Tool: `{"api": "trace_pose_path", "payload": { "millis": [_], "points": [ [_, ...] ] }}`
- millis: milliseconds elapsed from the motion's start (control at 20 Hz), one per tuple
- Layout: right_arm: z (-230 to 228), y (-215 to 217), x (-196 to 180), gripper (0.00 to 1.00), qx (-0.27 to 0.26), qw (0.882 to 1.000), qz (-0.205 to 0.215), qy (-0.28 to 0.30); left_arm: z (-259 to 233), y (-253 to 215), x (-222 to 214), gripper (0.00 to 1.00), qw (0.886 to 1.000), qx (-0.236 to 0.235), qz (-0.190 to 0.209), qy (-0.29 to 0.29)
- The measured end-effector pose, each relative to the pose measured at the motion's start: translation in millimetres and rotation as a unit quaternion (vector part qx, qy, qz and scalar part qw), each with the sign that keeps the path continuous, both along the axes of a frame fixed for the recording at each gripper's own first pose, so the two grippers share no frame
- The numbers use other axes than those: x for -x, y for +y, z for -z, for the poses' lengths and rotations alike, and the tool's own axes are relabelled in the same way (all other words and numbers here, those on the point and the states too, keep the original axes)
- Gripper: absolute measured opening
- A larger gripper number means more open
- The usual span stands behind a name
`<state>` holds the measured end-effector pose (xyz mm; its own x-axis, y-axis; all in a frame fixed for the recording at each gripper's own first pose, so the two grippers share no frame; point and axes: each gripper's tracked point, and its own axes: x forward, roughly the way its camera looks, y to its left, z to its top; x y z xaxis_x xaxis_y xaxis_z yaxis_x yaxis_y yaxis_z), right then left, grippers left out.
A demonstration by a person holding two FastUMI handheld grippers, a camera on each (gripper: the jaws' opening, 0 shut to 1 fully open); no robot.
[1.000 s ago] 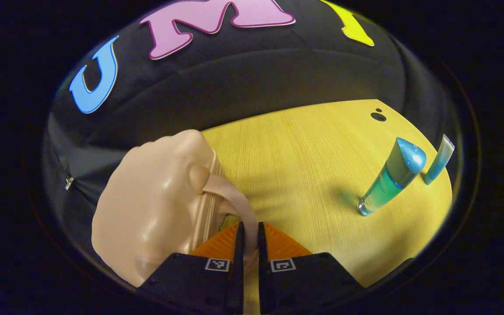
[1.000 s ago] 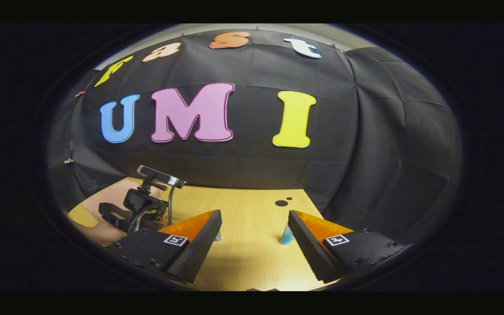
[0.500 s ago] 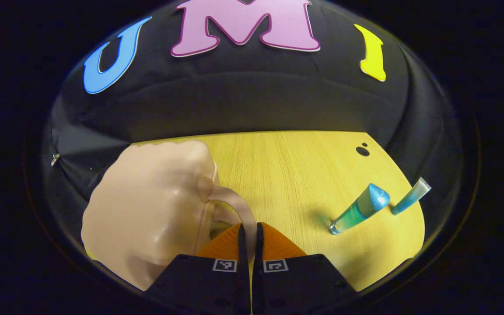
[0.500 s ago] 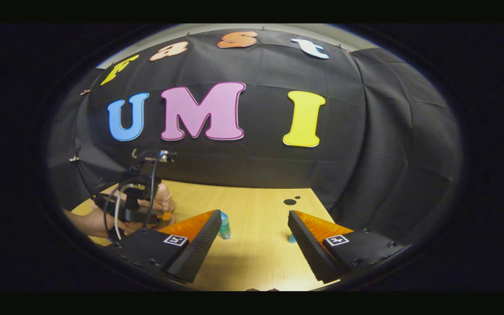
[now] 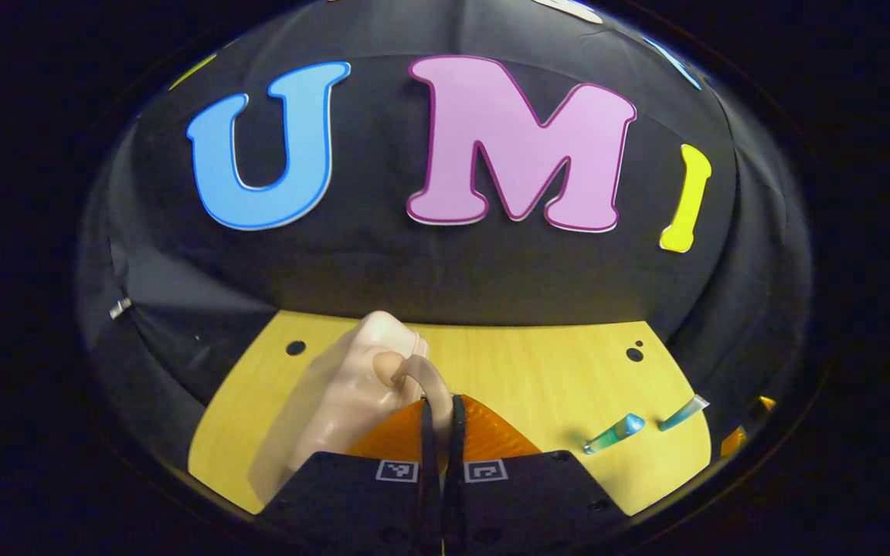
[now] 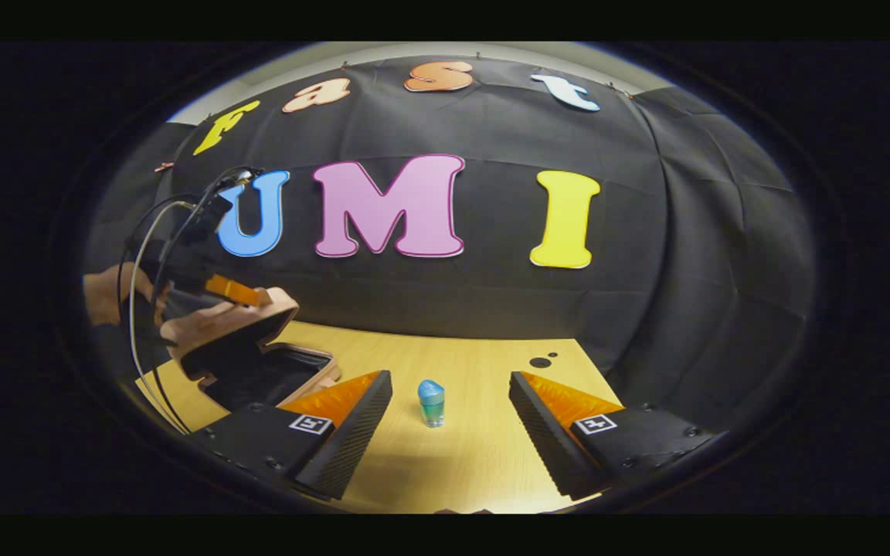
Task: First open the suitcase, pack the skin care products into it, and then close the suitcase.
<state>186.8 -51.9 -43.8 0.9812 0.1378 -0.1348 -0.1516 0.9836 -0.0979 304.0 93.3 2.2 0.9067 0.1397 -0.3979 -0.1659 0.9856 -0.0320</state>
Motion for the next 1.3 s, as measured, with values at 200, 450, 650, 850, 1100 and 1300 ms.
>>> {"api": "trace_pose_path", "payload": {
  "millis": [200, 450, 650, 850, 1100, 1300],
  "points": [
    [3, 20, 10, 0.97, 0.004, 1.000, -0.015, 0.009, -22, 96, 24, 0.07, 0.999, -0.036, -0.036, -0.007],
    [-5, 36, 23, 0.97, 0.015, 1.000, 0.000, 0.006, -18, 210, 35, 0.07, 0.995, -0.040, -0.086, -0.029],
    [4, 45, 33, 0.97, 0.017, 0.999, 0.024, 0.020, 23, 291, 33, 0.07, 0.992, -0.068, -0.105, -0.019],
    [18, 46, 32, 0.97, 0.017, 0.999, 0.038, 0.022, 108, 369, 27, 0.11, 0.986, -0.108, -0.123, 0.013],
    [43, 42, 24, 0.97, 0.002, 0.996, 0.070, 0.061, 192, 406, 21, 0.07, 0.985, -0.038, -0.164, 0.042],
    [39, 44, 19, 0.97, 0.030, 0.997, 0.064, 0.041, 212, 428, 24, 0.20, 0.972, -0.085, -0.209, 0.063]
  ]
}}
